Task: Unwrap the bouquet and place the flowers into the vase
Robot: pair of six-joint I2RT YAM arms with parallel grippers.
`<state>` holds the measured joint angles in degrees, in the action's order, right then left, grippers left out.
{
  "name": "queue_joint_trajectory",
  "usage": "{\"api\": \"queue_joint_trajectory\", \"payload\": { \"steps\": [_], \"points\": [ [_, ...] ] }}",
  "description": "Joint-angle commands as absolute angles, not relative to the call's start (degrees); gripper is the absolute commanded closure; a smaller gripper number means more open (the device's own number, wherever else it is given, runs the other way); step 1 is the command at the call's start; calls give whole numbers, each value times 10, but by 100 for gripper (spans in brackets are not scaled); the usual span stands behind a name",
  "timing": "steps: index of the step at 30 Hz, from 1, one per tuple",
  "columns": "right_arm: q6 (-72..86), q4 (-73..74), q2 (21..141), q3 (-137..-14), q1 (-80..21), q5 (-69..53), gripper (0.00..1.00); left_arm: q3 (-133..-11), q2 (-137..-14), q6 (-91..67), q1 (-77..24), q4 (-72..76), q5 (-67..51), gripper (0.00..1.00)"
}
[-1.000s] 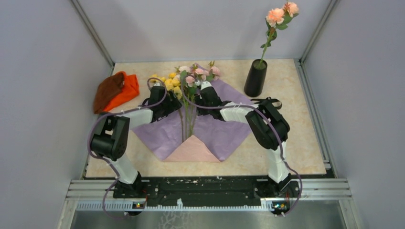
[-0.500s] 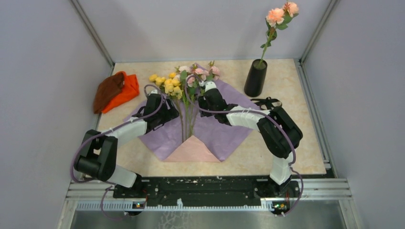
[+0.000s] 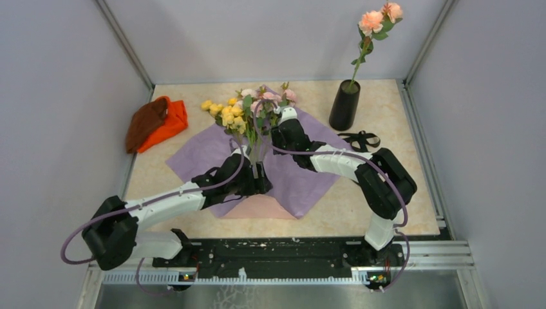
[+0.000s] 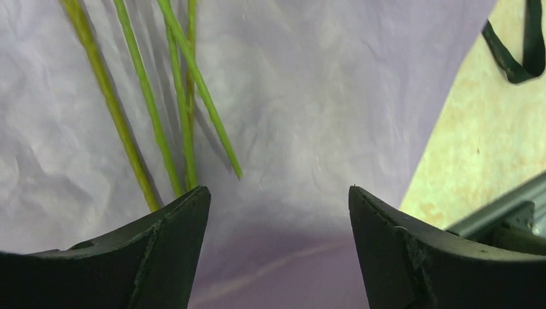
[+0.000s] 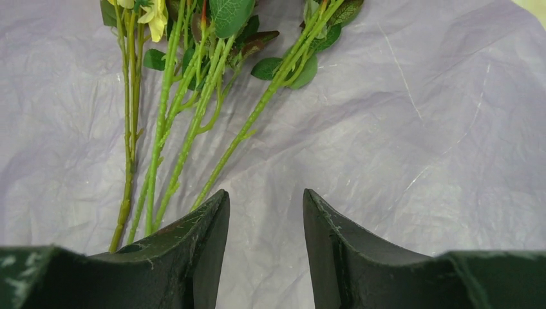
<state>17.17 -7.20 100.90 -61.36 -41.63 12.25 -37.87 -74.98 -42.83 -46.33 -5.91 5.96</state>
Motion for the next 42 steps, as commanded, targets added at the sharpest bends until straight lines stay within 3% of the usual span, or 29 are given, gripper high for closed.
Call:
{"api": "queue_joint_trajectory", "payload": {
  "steps": [1,12,28,34,42],
  "points": [
    [174,-105,970,-612,-420,143,54,-335,-675,-486,-496,-123,66,15],
    [175,-133,983,-621,-420,138,54,-226,-518,-599,-599,-222,25,17],
    [176,-148,1008,-629,-419,134,54,-165,-553,-654,-684,-237,-15,15],
    [175,-148,1012,-641,-419,132,54,-214,-497,-645,-689,-295,80,17],
    [183,-59,1089,-749,-420,133,56,-358,-524,-597,-688,-366,318,15]
  ]
}}
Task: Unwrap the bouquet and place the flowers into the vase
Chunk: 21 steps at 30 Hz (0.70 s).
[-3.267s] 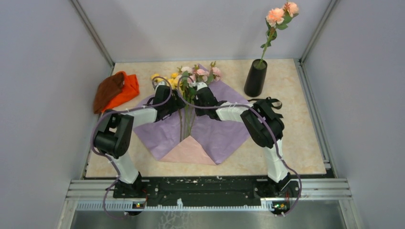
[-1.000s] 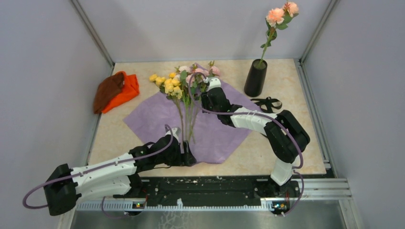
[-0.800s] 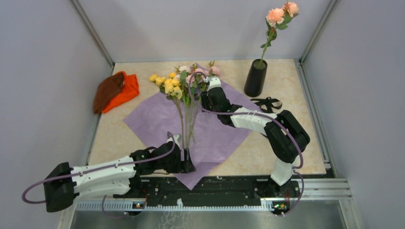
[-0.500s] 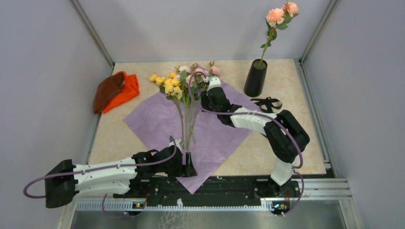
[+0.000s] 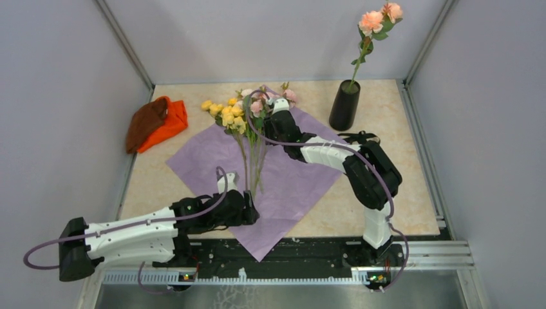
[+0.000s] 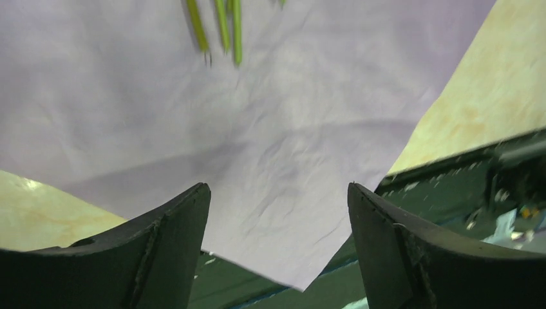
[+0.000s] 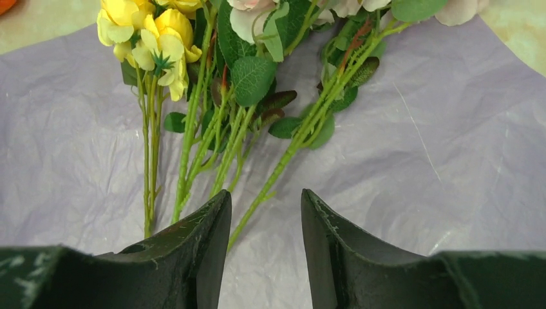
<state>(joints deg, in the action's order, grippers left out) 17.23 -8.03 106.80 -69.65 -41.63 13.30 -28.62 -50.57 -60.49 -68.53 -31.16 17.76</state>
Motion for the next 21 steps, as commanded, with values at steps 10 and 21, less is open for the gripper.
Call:
{"api": "queue_joint_trajectory", "payload": {
  "steps": [10,21],
  "points": [
    [180,-7,1159,-837,-426,85,58,-440,-621,-533,-586,-320,463,14],
    [175,7,1175,-846,-444,51,62,-375,-667,-417,-321,-125,285,2]
  ]
}}
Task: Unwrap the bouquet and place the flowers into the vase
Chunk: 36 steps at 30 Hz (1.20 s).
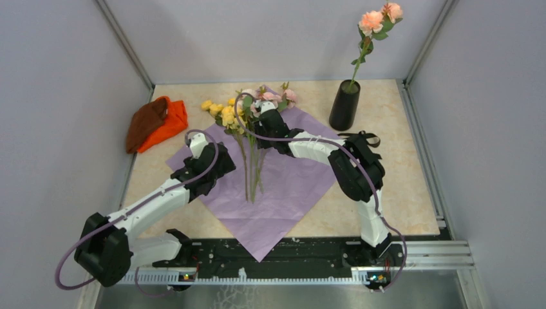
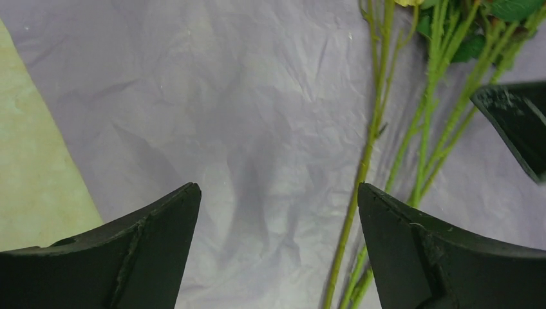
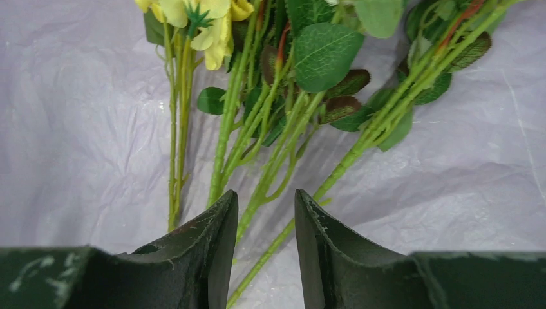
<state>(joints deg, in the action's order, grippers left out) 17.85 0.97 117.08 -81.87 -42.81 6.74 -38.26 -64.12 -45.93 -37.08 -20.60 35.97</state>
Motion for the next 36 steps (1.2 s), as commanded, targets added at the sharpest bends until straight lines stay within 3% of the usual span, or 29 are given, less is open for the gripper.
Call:
{"api": "queue_joint_trajectory", "payload": {
  "steps": [1,15,21,24,36],
  "points": [
    [170,19,1181,-852,-448,52,63,-375,-674,-417,-314,-119,275,2],
    [137,84,1229,-911,-477,69,67,-345,-718,-405,-250,-57,205,2],
    [137,84,1233,-911,-476,71,93,-343,-725,-399,-243,-53,195,2],
    [134,85,1235,-914,-476,70,100,-339,-721,-398,-238,-51,196,2],
    [124,42,1150,-880,-477,84,100,-345,-740,-398,-234,-38,166,2]
  ]
}}
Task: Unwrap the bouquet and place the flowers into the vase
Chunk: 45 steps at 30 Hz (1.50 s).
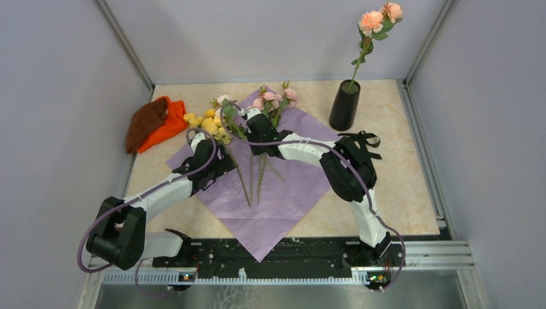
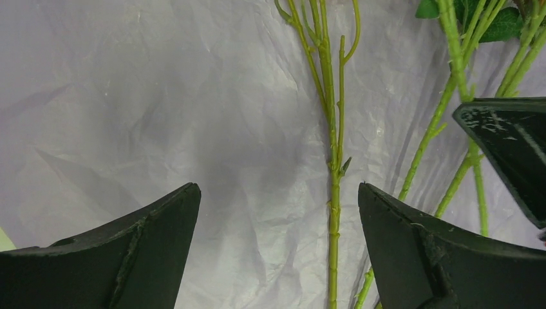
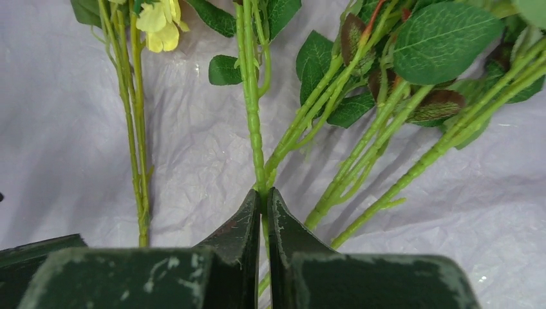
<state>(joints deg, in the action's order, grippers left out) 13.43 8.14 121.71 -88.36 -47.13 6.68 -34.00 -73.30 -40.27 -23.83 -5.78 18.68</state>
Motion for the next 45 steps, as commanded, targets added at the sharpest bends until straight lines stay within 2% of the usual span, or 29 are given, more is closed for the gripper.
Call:
{"api": "queue_joint_trajectory", "payload": {
  "steps": [1,13,20,25,29,32,38,39,42,45],
  "points": [
    [124,39,1140,-877,-476,87,100,-345,-740,-397,-234,-32,161,2],
    [117,-19,1008,-780,-475,130,100,-340,-734,-425,-228,143,-33,3],
    [130,-34,966,-727,-476,123,100,-350,-760,-499,-215,273,-96,3],
    [140,-50,945,-688,-476,121,100,-339,-820,-597,-199,423,-151,6],
    [143,-57,928,-668,-476,115,100,-352,-885,-648,-199,506,-184,10],
    [142,-56,924,-665,-476,114,100,-365,-938,-694,-199,569,-218,20],
    [142,-62,919,-663,-476,103,100,-370,-1007,-750,-200,645,-236,24],
    [142,-62,918,-662,-476,102,100,-370,-1013,-754,-200,651,-236,26],
    [144,-65,918,-658,-476,100,100,-383,-1030,-754,-200,666,-242,51],
    [143,-63,922,-657,-476,106,100,-396,-1038,-750,-200,666,-250,73]
  ]
}}
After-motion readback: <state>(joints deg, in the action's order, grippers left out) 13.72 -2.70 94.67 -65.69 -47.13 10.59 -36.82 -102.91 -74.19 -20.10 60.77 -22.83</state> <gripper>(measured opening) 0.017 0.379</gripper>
